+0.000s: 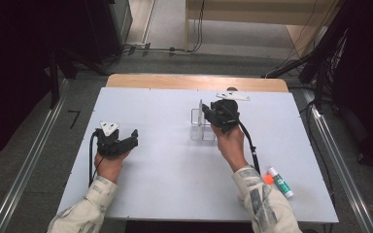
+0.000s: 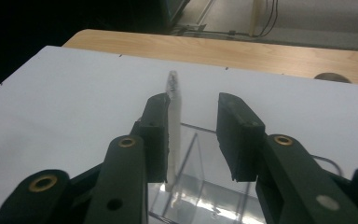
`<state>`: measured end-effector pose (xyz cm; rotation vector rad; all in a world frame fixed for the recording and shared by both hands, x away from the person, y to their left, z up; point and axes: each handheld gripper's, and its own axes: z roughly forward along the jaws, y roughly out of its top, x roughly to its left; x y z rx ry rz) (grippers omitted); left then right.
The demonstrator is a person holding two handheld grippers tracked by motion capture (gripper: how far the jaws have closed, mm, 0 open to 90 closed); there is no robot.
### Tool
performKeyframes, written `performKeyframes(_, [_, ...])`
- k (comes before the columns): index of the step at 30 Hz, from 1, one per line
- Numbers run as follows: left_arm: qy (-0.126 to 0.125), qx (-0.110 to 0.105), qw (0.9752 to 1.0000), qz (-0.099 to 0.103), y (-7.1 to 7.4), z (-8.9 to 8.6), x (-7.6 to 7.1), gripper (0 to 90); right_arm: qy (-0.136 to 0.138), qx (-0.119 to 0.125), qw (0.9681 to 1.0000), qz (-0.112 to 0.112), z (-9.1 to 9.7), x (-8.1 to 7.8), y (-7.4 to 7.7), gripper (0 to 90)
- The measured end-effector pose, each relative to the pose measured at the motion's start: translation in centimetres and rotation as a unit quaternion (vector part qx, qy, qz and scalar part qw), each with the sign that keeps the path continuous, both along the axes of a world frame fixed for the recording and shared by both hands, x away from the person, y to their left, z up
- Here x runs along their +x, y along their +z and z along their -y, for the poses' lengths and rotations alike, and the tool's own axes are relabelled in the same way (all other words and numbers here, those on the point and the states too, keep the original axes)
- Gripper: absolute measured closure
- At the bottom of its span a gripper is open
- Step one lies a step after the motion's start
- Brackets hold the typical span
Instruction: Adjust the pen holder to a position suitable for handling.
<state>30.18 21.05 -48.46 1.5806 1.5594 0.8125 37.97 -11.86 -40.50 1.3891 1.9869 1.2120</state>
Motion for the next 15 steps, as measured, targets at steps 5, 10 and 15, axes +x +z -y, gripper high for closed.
performKeyframes(5, [-0.001, 0.001, 1.0000, 0.000, 0.0, 0.1, 0.0, 21.9, -0.006, 0.002, 1.0000, 0.002, 1.6, -0.6, 0.2, 55.8])
performKeyframes(10, [-0.001, 0.001, 1.0000, 0.000, 0.0, 0.1, 0.0, 21.9, -0.008, 0.002, 0.9999, 0.006, 3.2, -1.3, 0.4, 49.6])
performKeyframes(15, [-0.002, 0.003, 1.0000, -0.001, 0.0, 0.2, 0.0, 21.9, -0.016, -0.005, 0.9998, 0.010, 5.2, -2.2, 0.5, 40.6])
